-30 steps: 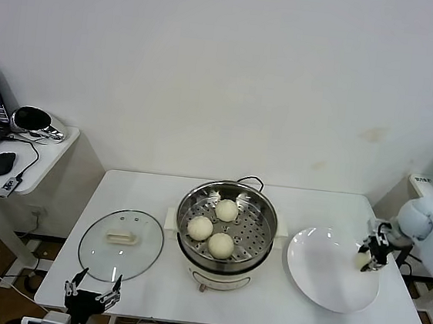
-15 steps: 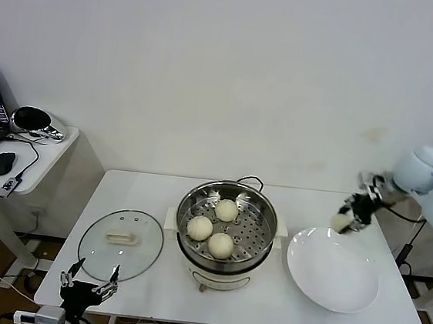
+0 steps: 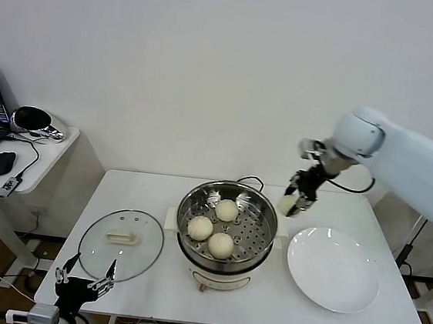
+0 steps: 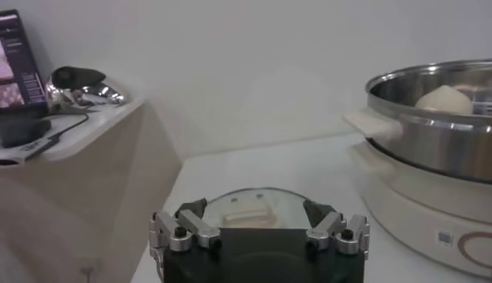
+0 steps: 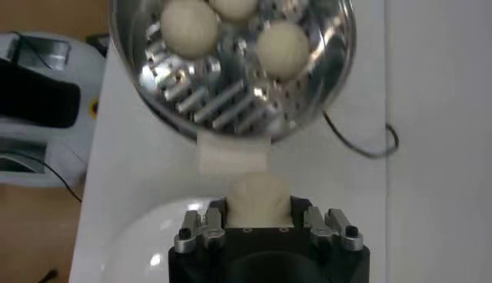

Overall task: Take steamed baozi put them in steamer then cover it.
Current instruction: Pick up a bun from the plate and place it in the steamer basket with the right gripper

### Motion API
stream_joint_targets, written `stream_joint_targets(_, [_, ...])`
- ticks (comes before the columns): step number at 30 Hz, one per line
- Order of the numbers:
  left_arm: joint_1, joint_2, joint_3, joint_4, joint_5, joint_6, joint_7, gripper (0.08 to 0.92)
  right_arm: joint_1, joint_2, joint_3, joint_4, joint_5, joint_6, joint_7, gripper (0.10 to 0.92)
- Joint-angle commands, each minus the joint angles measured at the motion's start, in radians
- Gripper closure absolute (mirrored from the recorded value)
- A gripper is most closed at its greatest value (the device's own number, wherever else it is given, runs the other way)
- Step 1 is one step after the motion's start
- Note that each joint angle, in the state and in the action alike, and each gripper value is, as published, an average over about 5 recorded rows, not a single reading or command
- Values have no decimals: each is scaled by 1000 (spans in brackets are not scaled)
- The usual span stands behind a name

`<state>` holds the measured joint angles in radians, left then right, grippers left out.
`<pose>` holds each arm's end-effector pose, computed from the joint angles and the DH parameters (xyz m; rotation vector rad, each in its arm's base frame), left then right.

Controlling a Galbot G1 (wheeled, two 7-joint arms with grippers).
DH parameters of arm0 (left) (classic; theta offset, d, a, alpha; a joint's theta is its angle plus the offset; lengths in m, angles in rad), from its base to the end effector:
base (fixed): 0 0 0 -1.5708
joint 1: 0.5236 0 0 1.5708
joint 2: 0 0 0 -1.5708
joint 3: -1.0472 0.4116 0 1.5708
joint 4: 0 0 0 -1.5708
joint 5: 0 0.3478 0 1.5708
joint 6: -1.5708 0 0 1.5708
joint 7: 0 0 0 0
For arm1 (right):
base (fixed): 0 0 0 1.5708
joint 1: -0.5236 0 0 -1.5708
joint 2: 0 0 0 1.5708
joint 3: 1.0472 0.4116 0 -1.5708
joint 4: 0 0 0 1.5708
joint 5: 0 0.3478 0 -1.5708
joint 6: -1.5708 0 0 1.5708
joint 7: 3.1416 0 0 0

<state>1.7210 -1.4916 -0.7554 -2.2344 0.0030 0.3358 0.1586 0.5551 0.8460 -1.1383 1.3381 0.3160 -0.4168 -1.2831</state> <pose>0.0887 0.0784 -0.3162 0.0141 -2.7848 -0.2212 0.5923 -0.0738 -0.0121 1.4519 -1.3795 1.2741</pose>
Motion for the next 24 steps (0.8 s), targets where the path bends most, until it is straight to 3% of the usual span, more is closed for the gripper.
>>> stream_joint_targets(1, [-1, 2, -2, -6, -8, 1, -1, 177, 65, 165, -106, -5, 86, -62, 20, 508])
stream_joint_targets(24, [-3, 2, -2, 2, -19, 2, 0, 177, -105, 225, -87, -41, -44, -94, 116, 508])
